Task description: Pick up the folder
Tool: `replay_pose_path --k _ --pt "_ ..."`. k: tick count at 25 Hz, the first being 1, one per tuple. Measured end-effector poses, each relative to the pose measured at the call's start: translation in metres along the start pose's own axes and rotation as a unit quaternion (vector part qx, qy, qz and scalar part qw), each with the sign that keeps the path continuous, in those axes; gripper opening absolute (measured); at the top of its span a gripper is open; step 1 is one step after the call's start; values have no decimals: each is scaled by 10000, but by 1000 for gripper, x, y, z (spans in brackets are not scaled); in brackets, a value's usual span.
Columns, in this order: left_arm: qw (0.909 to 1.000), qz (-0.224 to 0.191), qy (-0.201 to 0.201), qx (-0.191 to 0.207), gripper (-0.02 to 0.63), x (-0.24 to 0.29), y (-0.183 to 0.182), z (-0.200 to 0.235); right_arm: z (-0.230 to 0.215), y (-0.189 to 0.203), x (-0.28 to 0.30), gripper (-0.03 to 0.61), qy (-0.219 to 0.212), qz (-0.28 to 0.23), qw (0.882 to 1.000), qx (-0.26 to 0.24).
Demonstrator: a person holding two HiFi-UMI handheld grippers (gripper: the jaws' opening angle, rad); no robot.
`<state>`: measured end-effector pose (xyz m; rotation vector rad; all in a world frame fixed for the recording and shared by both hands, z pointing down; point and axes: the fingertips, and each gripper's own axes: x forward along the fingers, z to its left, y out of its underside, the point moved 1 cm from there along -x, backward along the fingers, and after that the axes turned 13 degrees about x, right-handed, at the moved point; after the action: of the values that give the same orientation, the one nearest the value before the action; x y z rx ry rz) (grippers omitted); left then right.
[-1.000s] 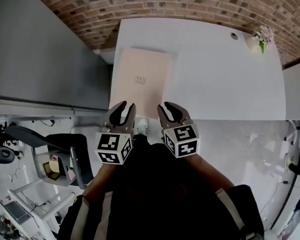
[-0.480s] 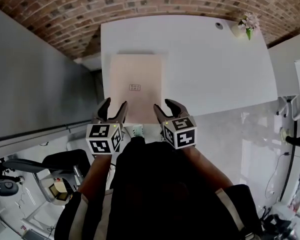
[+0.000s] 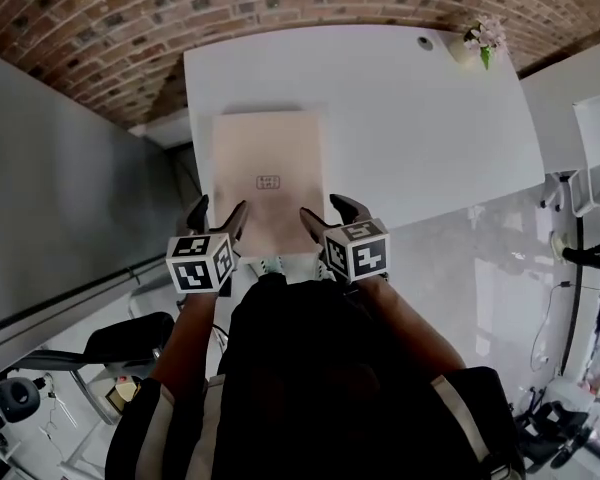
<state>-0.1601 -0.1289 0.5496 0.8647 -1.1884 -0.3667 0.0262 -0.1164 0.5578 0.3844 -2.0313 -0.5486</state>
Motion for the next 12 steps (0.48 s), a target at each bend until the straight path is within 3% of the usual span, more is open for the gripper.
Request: replay_pose_path --k 5,12 --pt "9984 378 326 -278 358 17 18 2 -12 6 12 313 104 271 9992 266" --pt "9960 677 532 -259 371 31 36 2 -20 17 31 356 32 557 9965 616"
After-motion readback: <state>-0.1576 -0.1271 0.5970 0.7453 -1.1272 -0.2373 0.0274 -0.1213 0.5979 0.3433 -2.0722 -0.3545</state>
